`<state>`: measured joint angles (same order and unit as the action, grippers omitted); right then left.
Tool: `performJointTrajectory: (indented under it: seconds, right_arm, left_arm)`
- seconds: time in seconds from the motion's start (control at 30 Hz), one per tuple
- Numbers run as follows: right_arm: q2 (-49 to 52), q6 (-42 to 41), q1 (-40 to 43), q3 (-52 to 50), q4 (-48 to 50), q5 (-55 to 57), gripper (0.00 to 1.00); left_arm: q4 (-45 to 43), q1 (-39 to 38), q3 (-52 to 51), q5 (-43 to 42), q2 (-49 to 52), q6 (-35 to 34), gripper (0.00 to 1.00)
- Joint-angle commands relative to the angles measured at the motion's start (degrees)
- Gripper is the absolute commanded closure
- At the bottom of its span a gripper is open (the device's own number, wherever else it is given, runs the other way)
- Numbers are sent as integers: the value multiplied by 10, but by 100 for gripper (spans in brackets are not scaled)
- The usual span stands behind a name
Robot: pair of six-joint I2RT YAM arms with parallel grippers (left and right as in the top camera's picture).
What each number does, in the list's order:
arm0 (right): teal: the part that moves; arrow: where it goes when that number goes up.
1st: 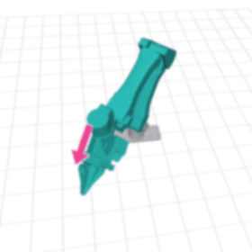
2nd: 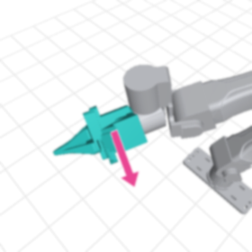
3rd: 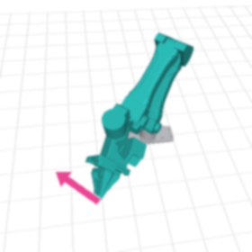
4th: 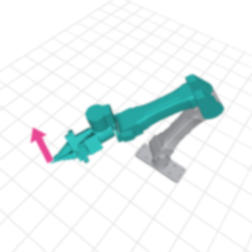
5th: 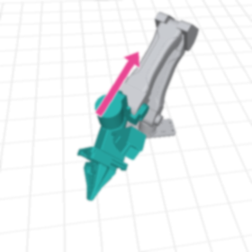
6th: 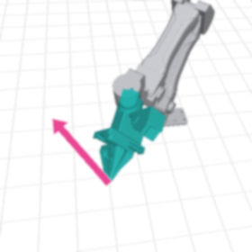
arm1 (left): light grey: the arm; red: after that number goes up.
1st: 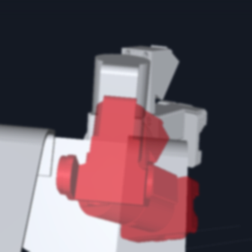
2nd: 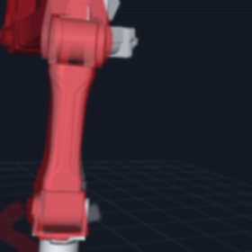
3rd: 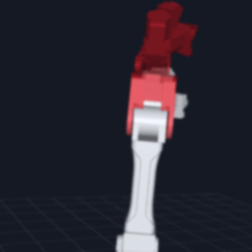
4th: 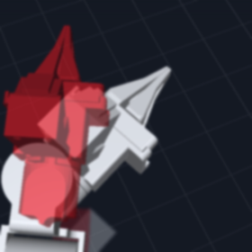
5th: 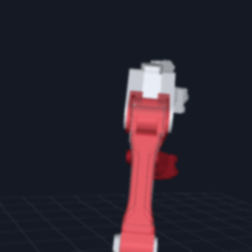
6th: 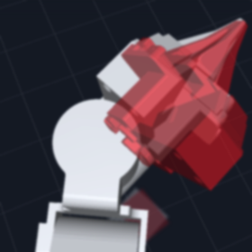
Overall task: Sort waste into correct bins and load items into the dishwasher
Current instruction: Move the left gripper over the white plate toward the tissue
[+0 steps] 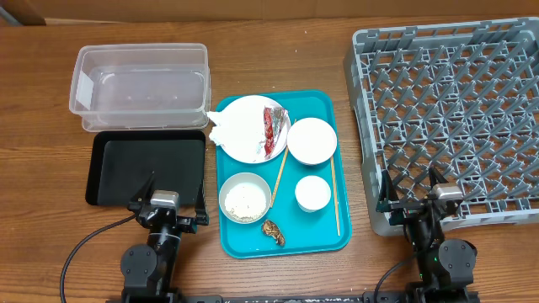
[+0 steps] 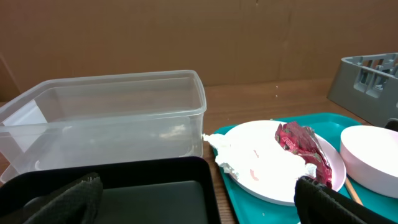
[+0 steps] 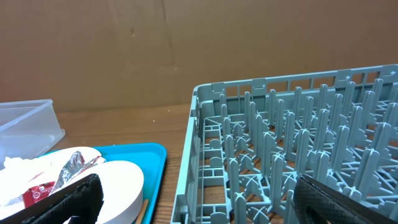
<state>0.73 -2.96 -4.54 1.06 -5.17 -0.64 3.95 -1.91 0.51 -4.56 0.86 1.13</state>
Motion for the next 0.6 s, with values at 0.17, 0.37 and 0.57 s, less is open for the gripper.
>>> performJointTrajectory:
  seconds: [0.17, 0.37, 0.57]
  right_arm:
    - [-6, 0, 2, -6, 3, 2, 0]
    - [-6, 0, 1, -6, 3, 1, 0]
    - [-6, 0, 1, -6, 3, 2, 0]
  left_arm:
    - [1, -4, -2, -8, -6, 8, 0]
    - [1, -4, -2, -8, -6, 8, 0]
    - [1, -3, -2, -8, -6, -46, 0]
